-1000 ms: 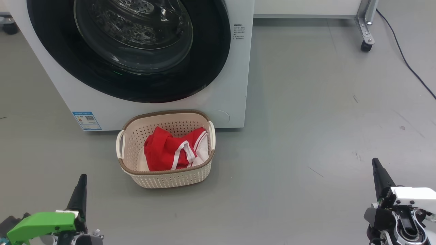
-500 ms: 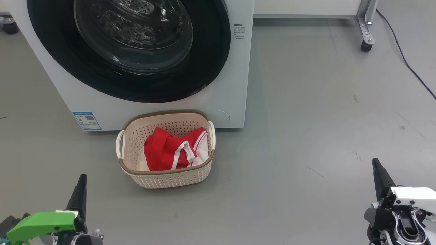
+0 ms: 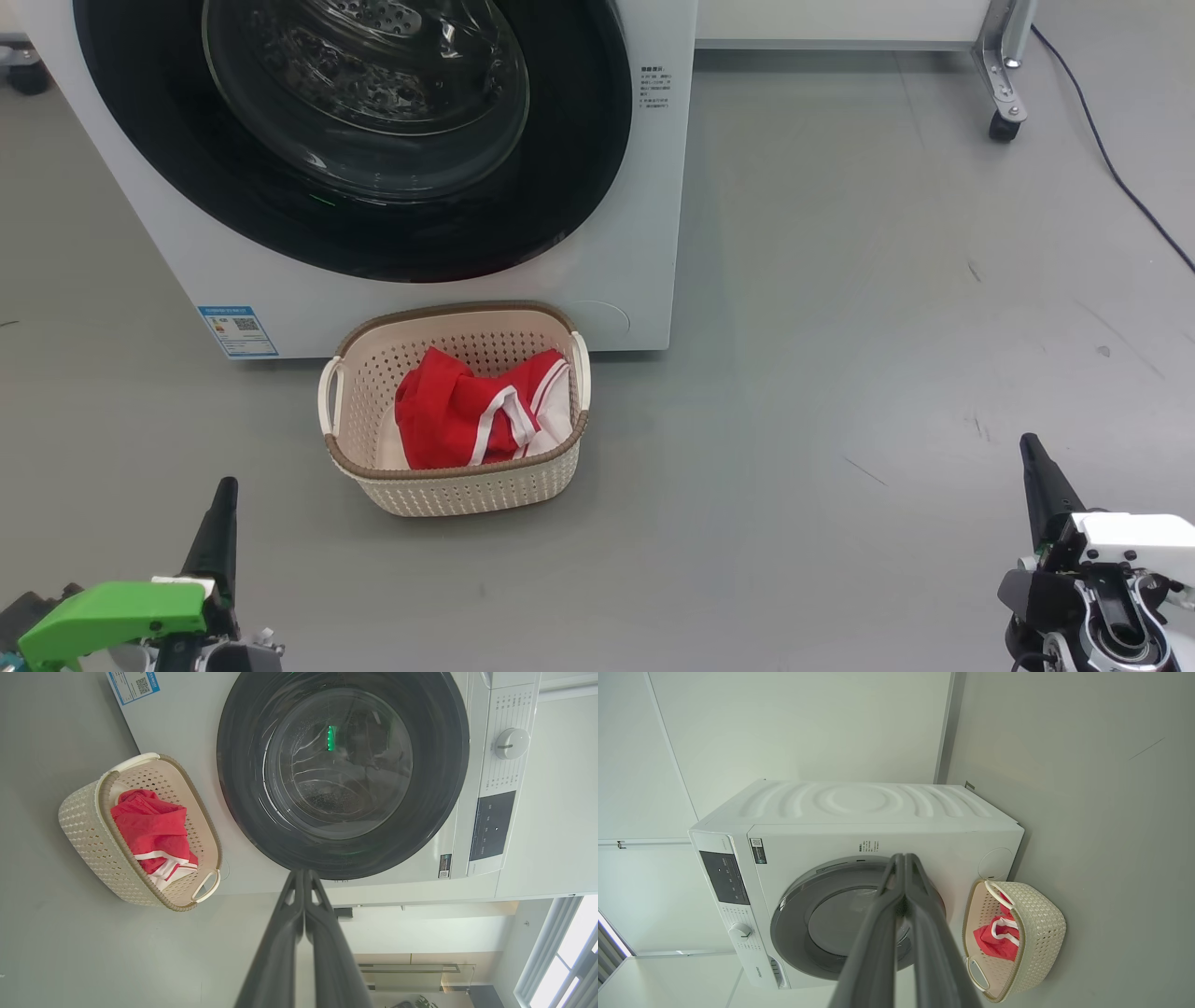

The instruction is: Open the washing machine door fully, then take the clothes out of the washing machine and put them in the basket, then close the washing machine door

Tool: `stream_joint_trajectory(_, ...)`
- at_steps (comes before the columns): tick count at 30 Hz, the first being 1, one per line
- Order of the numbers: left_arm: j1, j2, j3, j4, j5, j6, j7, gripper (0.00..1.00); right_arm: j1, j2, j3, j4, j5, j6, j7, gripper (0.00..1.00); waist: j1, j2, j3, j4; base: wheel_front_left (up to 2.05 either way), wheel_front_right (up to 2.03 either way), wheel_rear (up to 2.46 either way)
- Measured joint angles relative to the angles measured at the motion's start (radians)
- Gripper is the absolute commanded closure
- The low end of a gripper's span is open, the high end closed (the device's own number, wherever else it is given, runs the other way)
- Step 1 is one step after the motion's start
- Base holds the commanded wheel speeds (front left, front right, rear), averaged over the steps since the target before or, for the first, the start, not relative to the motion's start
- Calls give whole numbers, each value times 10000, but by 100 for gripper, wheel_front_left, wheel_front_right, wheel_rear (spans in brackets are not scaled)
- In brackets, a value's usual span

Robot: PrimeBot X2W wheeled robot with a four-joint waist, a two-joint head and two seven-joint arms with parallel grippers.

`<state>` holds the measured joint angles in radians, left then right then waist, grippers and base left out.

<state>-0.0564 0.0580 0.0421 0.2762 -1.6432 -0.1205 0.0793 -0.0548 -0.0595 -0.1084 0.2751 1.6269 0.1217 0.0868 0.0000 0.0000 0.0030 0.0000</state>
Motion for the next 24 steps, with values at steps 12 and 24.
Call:
stream_joint_trajectory(12, 0, -4, 6, 0, 0, 0, 0, 100, 0, 4, -6, 0, 0, 0, 2, 100, 0, 0, 0, 0, 0, 0, 0)
stream_joint_trajectory(24, 0, -8, 21, -4, 0, 0, 2, 100, 0, 15, -15, 0, 0, 0, 2, 100, 0, 0, 0, 0, 0, 0, 0)
